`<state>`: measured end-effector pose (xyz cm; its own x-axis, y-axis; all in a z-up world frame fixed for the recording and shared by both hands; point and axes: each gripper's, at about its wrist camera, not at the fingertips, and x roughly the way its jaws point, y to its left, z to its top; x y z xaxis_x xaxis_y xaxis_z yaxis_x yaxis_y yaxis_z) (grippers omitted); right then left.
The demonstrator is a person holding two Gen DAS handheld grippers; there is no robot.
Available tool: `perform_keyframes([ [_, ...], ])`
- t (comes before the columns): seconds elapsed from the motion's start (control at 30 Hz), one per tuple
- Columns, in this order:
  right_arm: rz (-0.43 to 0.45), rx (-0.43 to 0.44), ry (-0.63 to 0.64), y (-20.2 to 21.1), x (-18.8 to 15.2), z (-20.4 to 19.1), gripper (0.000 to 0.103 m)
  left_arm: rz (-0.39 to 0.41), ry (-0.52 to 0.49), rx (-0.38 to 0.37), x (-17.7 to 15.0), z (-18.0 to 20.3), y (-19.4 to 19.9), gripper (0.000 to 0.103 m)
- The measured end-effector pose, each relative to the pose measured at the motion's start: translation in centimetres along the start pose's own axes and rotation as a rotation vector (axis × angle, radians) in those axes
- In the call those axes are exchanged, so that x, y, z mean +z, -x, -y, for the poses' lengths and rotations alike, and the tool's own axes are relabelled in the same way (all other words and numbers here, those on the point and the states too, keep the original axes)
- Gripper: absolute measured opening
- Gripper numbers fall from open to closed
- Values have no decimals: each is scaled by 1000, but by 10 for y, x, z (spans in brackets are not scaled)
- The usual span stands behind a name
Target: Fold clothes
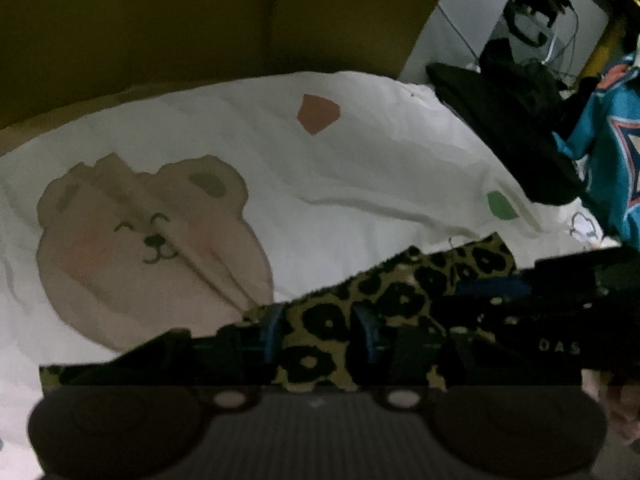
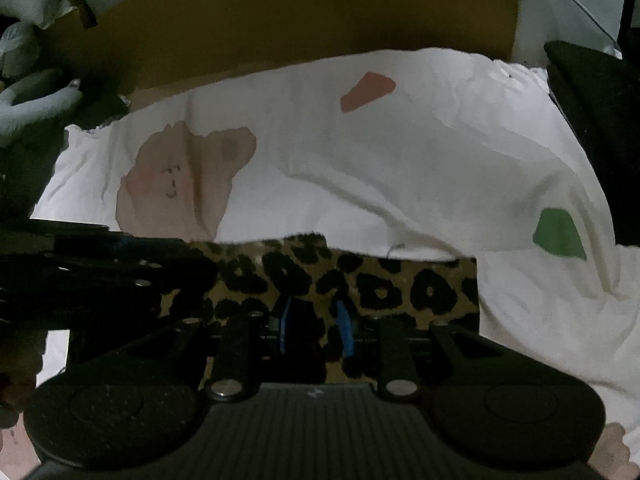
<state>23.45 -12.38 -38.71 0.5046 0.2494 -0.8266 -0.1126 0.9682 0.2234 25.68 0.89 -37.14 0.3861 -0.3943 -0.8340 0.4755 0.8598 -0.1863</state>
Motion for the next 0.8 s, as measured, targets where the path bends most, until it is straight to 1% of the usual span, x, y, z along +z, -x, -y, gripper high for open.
perform_keyframes([
  [0.07,3,-3,2,-2,6,0,28,-7,1,3,2,0,-3,40],
  [0.2,-53,-13,16,-16,18,-1,29,-24,24,9,4,-2,-9,39],
  [0.3,-78,-4,10,-22,21,3,35,-37,40,14,6,-3,-13,39],
  [0.4,-83,32,-33,-24,19,13,34,-44,48,18,10,-2,-12,37],
  [0.47,-85,37,-31,-24,18,13,33,-29,62,6,12,-3,-4,26],
  [0.6,-86,32,-33,-24,18,13,33,21,84,-44,11,-2,25,26],
  [0.63,-84,32,-38,-24,18,13,33,22,84,-58,10,-1,29,26],
  [0.67,-81,30,-40,-24,17,13,33,12,81,-67,8,1,32,27],
  [0.73,-74,26,-42,-23,15,12,33,-34,76,-82,4,4,28,27],
  [0.8,-83,20,-33,-24,17,10,33,-83,62,-75,-3,6,17,27],
])
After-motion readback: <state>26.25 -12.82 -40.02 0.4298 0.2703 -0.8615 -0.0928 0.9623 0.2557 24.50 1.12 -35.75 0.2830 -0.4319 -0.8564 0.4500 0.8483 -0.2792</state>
